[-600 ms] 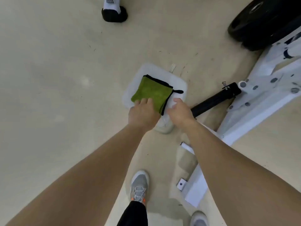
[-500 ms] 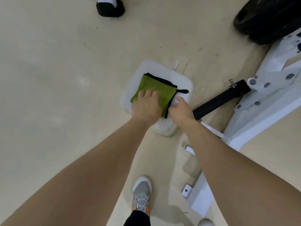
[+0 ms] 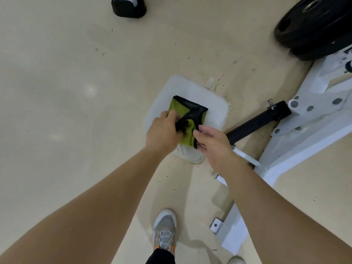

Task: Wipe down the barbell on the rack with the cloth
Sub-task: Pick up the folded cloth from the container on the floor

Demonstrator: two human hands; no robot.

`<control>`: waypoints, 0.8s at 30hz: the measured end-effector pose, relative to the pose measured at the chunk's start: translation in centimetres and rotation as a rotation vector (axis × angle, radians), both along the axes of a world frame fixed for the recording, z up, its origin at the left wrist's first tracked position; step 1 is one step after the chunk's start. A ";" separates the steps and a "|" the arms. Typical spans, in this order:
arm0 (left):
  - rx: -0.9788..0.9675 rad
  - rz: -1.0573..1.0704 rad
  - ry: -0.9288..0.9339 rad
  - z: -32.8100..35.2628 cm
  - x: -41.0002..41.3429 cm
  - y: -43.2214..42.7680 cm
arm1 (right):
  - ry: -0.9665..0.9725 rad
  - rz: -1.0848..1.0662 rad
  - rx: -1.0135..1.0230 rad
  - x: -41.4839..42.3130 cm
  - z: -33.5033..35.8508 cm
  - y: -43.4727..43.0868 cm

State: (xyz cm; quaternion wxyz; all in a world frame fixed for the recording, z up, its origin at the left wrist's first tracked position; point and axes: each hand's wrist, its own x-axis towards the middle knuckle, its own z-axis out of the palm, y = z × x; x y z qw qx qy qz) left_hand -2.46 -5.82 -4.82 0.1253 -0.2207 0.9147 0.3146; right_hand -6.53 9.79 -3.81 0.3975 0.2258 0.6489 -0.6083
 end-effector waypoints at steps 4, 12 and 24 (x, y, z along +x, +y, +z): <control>0.161 0.053 -0.094 5.8 2.4 -0.1 | 0.035 0.011 0.040 1.0 5.9 0.1; 0.611 0.235 -0.189 21.2 5.2 0.5 | 0.171 0.174 0.113 2.5 21.1 0.3; 0.361 0.154 0.215 46.6 9.9 4.9 | 0.180 0.156 -0.037 8.4 48.0 6.8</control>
